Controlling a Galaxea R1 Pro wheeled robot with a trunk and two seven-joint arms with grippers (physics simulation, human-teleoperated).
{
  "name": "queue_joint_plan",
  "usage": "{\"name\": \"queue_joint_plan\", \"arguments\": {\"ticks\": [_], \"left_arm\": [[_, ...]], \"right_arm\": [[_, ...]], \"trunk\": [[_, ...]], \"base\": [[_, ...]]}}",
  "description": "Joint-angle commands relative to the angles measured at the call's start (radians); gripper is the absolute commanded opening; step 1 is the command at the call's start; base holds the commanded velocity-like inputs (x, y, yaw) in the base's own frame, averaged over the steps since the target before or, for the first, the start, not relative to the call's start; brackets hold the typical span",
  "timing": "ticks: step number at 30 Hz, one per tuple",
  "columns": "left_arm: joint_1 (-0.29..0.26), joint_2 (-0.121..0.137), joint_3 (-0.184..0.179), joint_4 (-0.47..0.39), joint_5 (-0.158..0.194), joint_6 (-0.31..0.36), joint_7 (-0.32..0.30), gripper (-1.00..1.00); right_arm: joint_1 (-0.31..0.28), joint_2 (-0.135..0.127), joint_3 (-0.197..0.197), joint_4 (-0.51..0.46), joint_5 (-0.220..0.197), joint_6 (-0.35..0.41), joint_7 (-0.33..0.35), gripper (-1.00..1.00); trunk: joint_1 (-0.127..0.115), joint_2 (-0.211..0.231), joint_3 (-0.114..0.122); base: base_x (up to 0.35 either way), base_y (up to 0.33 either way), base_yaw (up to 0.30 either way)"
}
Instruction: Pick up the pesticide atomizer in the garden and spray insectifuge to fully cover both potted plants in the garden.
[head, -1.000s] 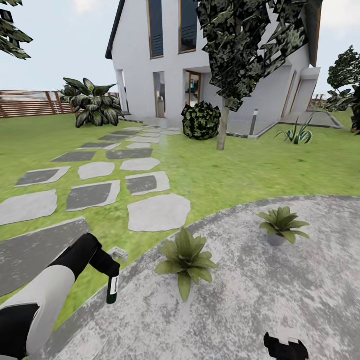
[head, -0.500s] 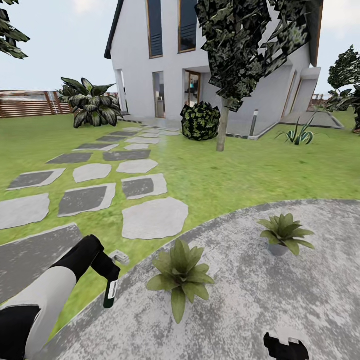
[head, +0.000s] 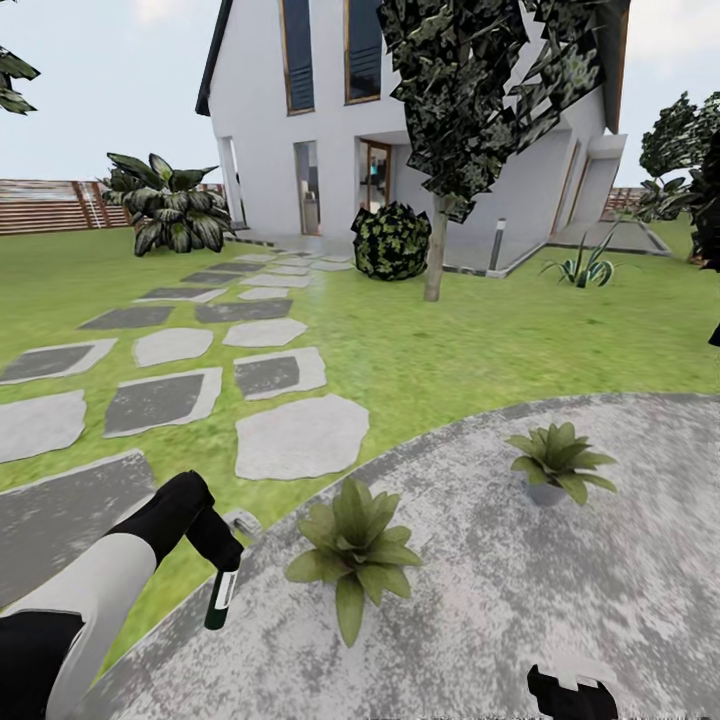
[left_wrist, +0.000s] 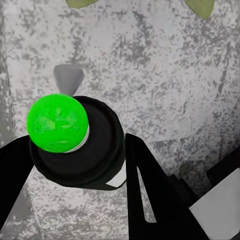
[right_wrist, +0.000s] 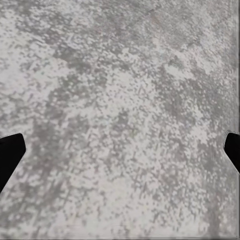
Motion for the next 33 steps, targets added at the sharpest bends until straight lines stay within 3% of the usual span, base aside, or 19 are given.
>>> {"name": "queue_joint_plan", "arguments": {"ticks": [1,29,33], "left_arm": [[0.0,0.001,-0.004,0.0,-0.004,0.007,-0.007,-1.0],[0.011,-0.014,-0.008,0.008,-0.003,-0.005,-0.006,-1.0],[0.07,-0.013,-0.053,0.004,-0.007,-0.008,-0.002,-1.0]], "right_arm": [[-0.001,0.0,-0.008,0.002,0.01,-0.004,-0.003,1.0],[0.004,-0.002,-0.008,0.002,0.016,-0.004,-0.001,1.0],[0.004,-0.002,-0.008,0.002,0.016,-0.004,-0.001,1.0]], "trunk": [[0.0,0.0,-0.002],[0.0,0.0,-0.003],[0.0,0.0,-0.003]], "base": [[0.0,0.0,-0.157],[0.029,0.021,-0.005],[0.002,0.002,-0.089]]}}
